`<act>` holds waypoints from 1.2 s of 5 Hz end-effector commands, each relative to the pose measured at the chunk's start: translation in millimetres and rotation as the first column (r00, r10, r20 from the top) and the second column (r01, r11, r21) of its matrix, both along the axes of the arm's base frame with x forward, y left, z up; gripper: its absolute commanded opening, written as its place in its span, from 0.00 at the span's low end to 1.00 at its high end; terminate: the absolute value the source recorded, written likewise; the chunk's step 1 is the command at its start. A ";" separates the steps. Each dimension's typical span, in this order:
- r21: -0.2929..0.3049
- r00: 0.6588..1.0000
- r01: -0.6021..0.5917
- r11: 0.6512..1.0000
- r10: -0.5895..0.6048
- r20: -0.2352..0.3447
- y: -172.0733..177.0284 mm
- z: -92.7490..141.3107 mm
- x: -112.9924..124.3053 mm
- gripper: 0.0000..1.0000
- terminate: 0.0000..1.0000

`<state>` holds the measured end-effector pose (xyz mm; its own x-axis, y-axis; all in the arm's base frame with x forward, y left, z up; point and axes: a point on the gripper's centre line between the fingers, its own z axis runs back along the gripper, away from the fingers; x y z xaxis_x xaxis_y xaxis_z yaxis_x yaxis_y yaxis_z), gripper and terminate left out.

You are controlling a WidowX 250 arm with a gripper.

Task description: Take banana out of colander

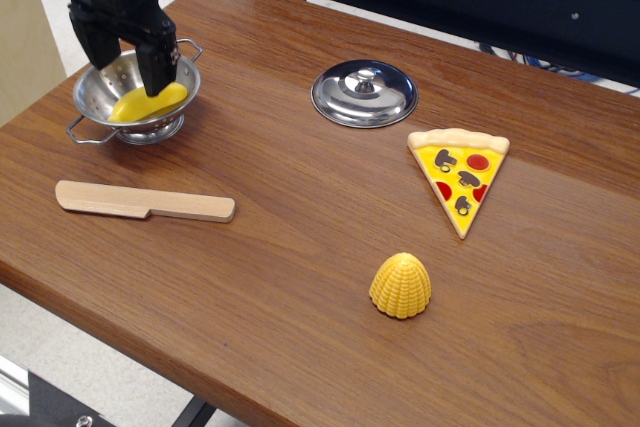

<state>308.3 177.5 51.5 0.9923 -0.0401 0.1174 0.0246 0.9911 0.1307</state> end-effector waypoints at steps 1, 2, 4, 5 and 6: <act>-0.012 1.000 -0.015 1.000 0.015 0.009 3.4 2.4 9.7 1.00 0.00; -0.020 0.999 -0.034 0.999 0.035 0.023 3.9 -6.3 10.6 1.00 0.00; 0.001 0.996 -0.084 0.996 0.084 0.018 6.3 -15.3 16.7 0.00 0.00; -0.001 0.996 -0.081 0.997 0.081 0.021 2.6 -6.3 17.4 0.00 0.00; -0.002 0.983 -0.172 0.985 0.172 0.067 3.2 16.4 25.2 0.00 0.00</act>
